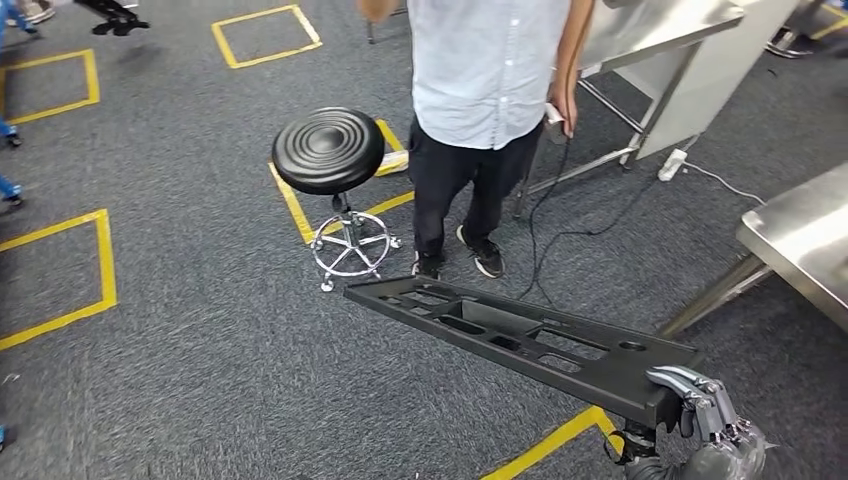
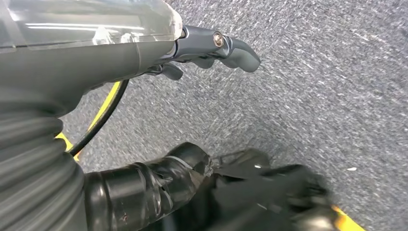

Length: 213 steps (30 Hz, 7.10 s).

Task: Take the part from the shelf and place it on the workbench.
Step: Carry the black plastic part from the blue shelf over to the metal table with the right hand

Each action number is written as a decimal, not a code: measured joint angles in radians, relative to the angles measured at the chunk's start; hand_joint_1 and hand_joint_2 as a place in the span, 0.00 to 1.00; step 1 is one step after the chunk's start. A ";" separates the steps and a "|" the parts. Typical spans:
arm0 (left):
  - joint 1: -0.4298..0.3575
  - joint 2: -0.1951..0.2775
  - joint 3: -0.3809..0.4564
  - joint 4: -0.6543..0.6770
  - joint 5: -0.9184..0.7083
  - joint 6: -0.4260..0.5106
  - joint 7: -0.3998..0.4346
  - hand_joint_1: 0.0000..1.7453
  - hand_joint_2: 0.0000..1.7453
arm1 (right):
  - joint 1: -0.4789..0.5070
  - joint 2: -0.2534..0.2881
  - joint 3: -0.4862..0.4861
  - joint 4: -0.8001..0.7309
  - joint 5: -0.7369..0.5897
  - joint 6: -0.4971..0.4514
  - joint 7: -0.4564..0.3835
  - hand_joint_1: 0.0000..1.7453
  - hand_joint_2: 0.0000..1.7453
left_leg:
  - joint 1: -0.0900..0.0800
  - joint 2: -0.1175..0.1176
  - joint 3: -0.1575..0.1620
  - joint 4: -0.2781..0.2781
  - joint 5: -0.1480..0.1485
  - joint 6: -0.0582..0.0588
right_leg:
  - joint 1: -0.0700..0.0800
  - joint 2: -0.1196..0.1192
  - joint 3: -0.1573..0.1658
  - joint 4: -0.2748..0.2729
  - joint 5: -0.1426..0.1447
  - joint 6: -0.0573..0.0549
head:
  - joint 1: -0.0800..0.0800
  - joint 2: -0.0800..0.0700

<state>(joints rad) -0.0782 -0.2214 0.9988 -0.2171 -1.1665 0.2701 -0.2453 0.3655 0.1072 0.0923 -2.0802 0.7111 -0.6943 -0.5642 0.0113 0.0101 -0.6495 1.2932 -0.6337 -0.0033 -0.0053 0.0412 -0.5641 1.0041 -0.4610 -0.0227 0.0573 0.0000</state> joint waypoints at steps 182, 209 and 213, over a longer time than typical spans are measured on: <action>0.001 0.004 0.002 0.000 -0.025 -0.081 -0.070 0.00 1.00 | -0.014 -0.097 0.067 0.049 0.035 0.000 0.056 1.00 1.00 | 0.004 -0.024 0.038 -0.142 0.069 -0.008 | -0.018 -0.041 -0.014 0.034 -0.026 0.019 | 0.010 0.000; -0.002 0.002 0.002 0.000 -0.026 -0.086 -0.071 0.00 1.00 | -0.017 -0.101 0.070 0.050 0.044 0.000 0.065 1.00 1.00 | -0.004 -0.057 0.089 -0.267 0.148 0.011 | -0.013 -0.020 -0.010 0.040 -0.035 0.035 | 0.010 0.000; -0.002 0.001 0.002 0.000 -0.025 -0.088 -0.070 0.00 1.00 | -0.016 -0.101 0.070 0.049 0.047 0.000 0.069 1.00 1.00 | -0.001 -0.029 0.020 -0.117 0.062 -0.006 | -0.014 -0.042 -0.002 0.029 -0.033 0.013 | 0.006 0.000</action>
<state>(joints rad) -0.0798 -0.2201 1.0010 -0.2171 -1.1914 0.1820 -0.3155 0.3492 0.0058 0.1625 -2.0307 0.7577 -0.6940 -0.4952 0.0104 -0.0185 -0.6293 1.1765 -0.5720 -0.0089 -0.0194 -0.0005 -0.5664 1.0335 -0.4942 -0.0101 0.0635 0.0000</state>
